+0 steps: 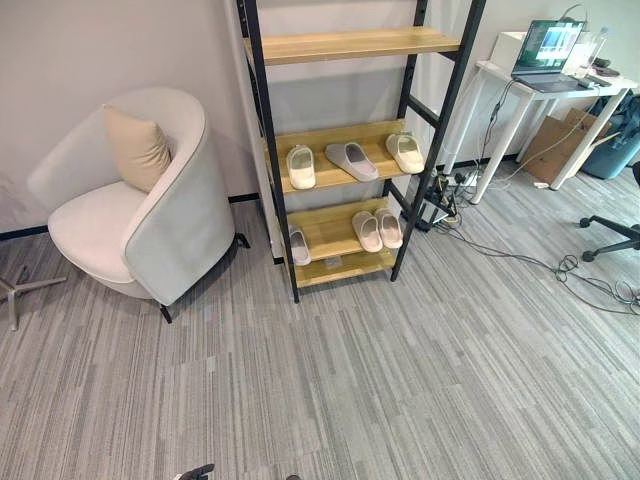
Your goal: Arrange the slippers neatly on the shoe rack.
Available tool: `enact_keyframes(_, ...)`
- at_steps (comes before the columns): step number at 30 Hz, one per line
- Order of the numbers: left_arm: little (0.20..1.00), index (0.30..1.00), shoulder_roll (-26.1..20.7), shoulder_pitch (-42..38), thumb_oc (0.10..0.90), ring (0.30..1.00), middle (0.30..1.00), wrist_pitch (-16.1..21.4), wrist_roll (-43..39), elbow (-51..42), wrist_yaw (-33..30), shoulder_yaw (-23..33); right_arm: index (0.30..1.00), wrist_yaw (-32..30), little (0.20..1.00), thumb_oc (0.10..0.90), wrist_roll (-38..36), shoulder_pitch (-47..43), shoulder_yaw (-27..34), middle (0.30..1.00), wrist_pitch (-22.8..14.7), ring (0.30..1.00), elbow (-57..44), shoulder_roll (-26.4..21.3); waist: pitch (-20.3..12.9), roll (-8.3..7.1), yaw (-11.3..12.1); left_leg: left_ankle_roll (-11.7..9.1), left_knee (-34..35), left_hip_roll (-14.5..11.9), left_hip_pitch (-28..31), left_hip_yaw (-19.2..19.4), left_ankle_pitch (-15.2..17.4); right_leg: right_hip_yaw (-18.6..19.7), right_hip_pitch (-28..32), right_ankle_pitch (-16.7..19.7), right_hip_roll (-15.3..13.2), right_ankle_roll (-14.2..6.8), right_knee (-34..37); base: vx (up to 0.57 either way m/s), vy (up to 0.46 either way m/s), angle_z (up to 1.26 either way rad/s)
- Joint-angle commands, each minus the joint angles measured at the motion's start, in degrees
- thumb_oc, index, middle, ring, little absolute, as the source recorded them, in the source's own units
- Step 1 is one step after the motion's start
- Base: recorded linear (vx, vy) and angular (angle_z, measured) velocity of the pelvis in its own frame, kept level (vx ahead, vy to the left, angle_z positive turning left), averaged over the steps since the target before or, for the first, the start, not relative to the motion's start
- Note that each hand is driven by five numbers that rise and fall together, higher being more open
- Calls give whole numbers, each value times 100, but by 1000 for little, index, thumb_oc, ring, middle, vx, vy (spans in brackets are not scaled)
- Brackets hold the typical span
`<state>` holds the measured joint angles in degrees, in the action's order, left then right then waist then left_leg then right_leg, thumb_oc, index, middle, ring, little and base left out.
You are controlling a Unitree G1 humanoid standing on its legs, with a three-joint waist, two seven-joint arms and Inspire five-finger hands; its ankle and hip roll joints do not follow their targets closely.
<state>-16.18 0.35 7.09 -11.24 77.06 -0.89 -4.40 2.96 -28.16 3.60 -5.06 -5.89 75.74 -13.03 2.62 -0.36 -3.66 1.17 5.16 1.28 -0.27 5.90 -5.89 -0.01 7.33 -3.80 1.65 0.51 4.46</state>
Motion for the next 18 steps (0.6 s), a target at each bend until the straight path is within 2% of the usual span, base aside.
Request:
enact_keyframes(1,900,900,59,-338,800,900,900,91,-185,125,-127,35,900,-136,900,800,264,84,-56,900,-102,900,-60,-288,-39,-54,109,-282,-16,-181,403,-457,751,-181,-334,171,-303,-650,54,0,0,0)
enact_keyframes(9,900,900,372,-485,800,900,900,41,33,41,-25,-517,900,-130,900,800,447,-60,-254,900,-1,900,-120,-252,128,-52,23,-298,-16,-243,480,-470,728,-202,-257,160,-253,-539,22,-2,-88,0)
enact_keyframes(14,900,900,376,-621,800,900,900,25,146,-66,3,-727,900,-126,900,800,840,-202,-528,900,50,900,-214,-315,291,-6,-11,-385,-19,-412,443,-490,610,-246,-533,-96,-138,-401,-433,-19,-160,3)
enact_keyframes(16,900,900,362,-650,800,900,900,29,194,-117,37,-780,900,-105,900,800,948,-225,-585,900,65,900,-195,-333,352,-30,0,-432,-377,-475,333,-460,702,-219,-529,-144,-132,-364,-506,8,-126,2)
enact_keyframes(18,900,900,334,-680,800,900,900,41,220,-185,45,-855,900,-55,900,800,970,-272,-620,900,73,900,-195,-371,453,-82,23,-517,-1025,-504,92,-389,826,-178,-502,-182,-158,-318,-566,9,-155,4)
